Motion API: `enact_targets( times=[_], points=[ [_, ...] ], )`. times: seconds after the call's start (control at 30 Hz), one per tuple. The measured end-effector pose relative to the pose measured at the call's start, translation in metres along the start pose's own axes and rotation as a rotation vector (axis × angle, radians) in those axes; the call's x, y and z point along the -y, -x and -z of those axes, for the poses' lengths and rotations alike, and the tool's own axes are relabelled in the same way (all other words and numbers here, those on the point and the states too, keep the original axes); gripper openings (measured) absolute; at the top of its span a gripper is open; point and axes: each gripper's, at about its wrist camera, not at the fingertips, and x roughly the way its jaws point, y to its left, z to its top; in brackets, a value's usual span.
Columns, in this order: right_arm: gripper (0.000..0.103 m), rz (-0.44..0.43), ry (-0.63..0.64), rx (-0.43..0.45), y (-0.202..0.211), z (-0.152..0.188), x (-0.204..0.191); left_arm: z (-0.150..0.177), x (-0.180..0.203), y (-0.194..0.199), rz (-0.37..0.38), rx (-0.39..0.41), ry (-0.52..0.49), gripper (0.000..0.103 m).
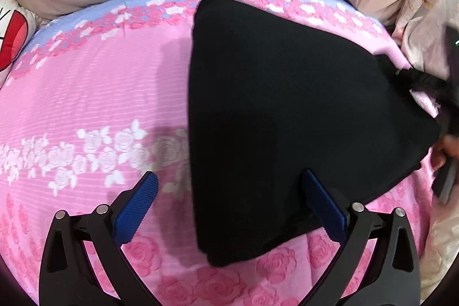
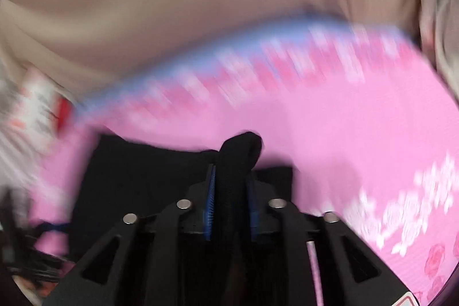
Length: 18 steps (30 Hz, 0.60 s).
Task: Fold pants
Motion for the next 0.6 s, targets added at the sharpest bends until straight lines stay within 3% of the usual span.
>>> enact_targets(
  times=[0.1, 0.17, 0.23, 0.33, 0.43, 0.53, 0.57, 0.6],
  points=[
    [0.033, -0.113, -0.12, 0.091, 0.024, 0.012, 0.015, -0.001, -0.005, 0.005, 0.028, -0.002, 0.021, 0.098],
    [0.065, -0.116, -0.159, 0.161, 0.051, 0.021, 0.019, -0.001, -0.012, 0.009, 0.068, 0.003, 0.049, 0.098],
    [0.069, -0.113, -0.162, 0.176, 0.066, 0.031, 0.021, -0.001, -0.019, 0.007, 0.13, -0.004, 0.088, 0.098],
    [0.07, -0.153, -0.195, 0.081, 0.066, 0.054, 0.026, -0.003, -0.031, -0.01, 0.237, -0.073, 0.186, 0.098],
    [0.073, -0.178, -0.256, 0.01, 0.06, 0.074, 0.032, -0.005, -0.035, -0.011, 0.264, -0.033, 0.219, 0.098],
    [0.082, -0.227, -0.32, -0.027, 0.052, 0.092, 0.032, -0.007, -0.031, -0.013, 0.258, 0.007, 0.208, 0.098],
    [0.083, -0.226, -0.309, 0.001, 0.051, 0.094, 0.029, -0.008, -0.029, -0.014, 0.245, 0.034, 0.193, 0.089],
    [0.082, -0.215, -0.283, 0.011, 0.049, 0.094, 0.025, -0.009, -0.026, -0.013, 0.259, 0.059, 0.171, 0.059]
  ],
)
